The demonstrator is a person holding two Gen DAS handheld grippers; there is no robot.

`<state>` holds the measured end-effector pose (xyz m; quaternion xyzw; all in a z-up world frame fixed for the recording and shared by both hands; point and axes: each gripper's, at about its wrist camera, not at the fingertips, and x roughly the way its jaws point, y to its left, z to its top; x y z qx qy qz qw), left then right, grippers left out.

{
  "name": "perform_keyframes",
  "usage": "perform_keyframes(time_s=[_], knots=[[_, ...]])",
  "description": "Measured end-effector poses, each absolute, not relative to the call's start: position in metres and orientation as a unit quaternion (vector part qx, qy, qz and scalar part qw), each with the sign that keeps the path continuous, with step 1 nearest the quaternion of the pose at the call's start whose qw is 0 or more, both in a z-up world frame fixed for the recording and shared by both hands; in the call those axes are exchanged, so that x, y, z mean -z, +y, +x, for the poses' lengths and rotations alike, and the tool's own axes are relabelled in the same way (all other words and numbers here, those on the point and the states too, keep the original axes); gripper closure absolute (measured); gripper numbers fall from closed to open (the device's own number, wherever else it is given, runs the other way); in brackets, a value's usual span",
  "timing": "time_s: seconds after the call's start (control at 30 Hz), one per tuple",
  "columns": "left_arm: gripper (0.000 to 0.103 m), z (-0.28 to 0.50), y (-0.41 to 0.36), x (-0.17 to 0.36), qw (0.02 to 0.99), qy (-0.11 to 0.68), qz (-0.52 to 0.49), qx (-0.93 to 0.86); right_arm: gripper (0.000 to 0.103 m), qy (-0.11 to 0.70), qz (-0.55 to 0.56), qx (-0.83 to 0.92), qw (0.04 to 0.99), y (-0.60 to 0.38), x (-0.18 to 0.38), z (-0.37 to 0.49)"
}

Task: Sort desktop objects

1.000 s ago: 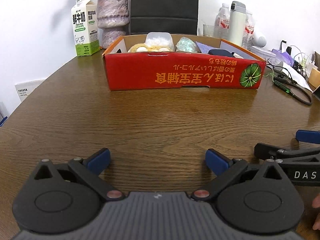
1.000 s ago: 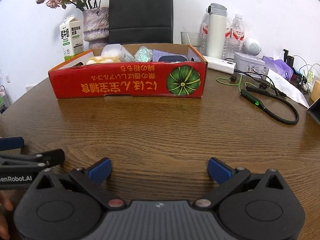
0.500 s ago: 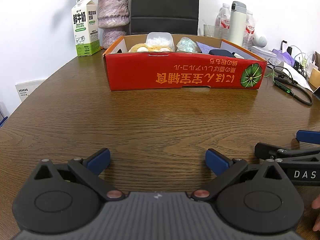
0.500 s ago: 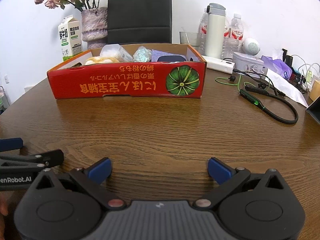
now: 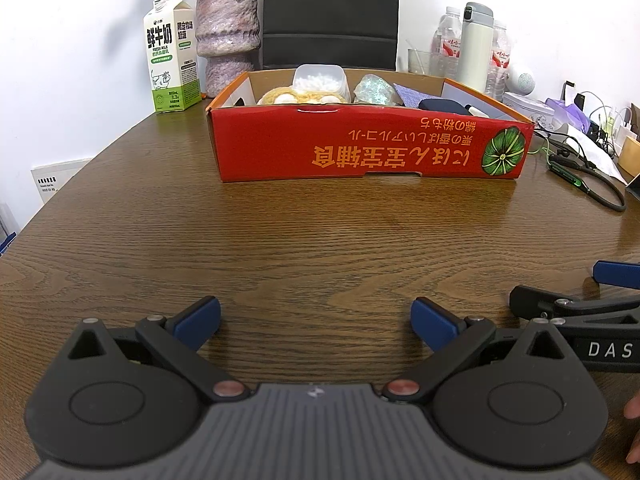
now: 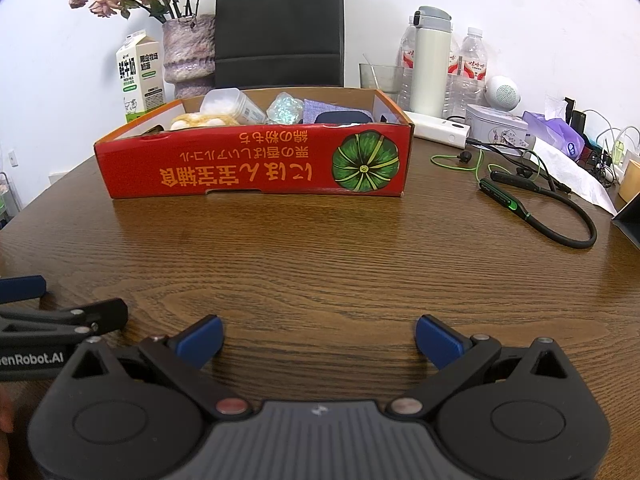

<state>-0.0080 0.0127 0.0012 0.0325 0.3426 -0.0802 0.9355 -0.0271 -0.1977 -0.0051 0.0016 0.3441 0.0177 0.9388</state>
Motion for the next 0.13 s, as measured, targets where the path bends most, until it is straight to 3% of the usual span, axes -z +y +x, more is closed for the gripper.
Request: perform_keyframes(time_s=[0.13], knots=[[0.0, -0.008, 0.0129, -0.0012, 0.936, 0.343, 0.032, 0.08, 0.0, 0.344, 0.001, -0.018, 0.939, -0.1976, 0.005, -0.0271]])
